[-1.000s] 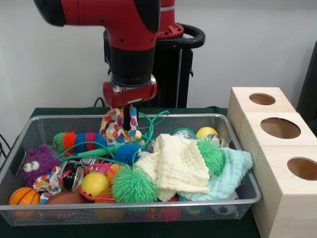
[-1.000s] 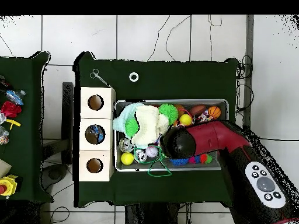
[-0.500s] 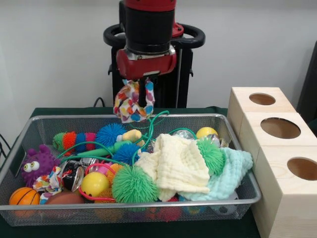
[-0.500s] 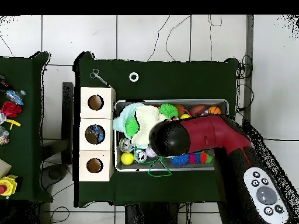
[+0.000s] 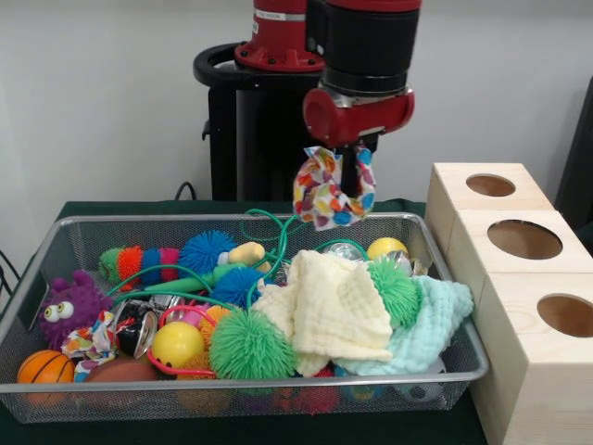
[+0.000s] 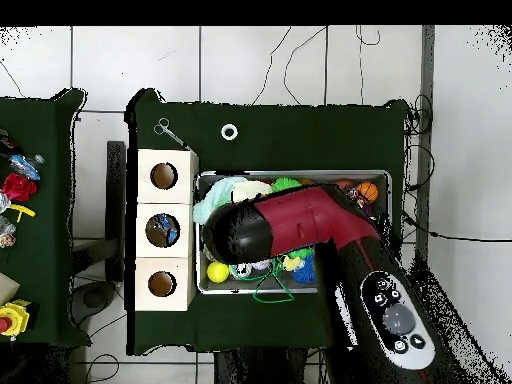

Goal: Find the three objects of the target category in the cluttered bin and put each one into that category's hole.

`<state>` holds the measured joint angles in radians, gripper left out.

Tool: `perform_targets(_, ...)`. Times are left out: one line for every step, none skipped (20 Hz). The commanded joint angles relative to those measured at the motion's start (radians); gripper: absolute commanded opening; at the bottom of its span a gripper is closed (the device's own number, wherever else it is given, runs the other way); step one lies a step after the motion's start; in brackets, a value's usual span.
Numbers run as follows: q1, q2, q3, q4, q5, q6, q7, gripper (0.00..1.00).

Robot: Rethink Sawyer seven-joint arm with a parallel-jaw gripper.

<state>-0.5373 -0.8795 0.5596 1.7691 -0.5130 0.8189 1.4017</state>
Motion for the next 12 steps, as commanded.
perform_targets(0.034,0.033,-0.074,-0.028,0.035,-0.001,0.188,0.00)
perform_targets(0.035,0.036,-0.067,-0.033,0.046,0.003,0.175,0.00)
perform_targets(0.036,0.040,-0.063,-0.042,0.054,0.006,0.165,0.00)
perform_targets(0.040,0.040,-0.067,-0.050,0.063,0.008,0.170,0.00)
perform_targets(0.050,0.040,-0.077,-0.068,0.072,0.014,0.188,0.00)
perform_targets(0.058,0.038,-0.087,-0.083,0.084,0.022,0.208,0.00)
perform_targets(0.069,0.041,-0.096,-0.106,0.095,0.031,0.226,0.00)
perform_targets(0.078,0.047,-0.103,-0.135,0.103,0.054,0.229,0.00)
perform_targets(0.086,0.062,-0.106,-0.166,0.110,0.068,0.226,0.00)
perform_targets(0.095,0.074,-0.114,-0.197,0.115,0.081,0.228,0.00)
perform_targets(0.104,0.087,-0.121,-0.229,0.119,0.094,0.230,0.00)
perform_targets(0.114,0.103,-0.133,-0.260,0.123,0.100,0.241,0.00)
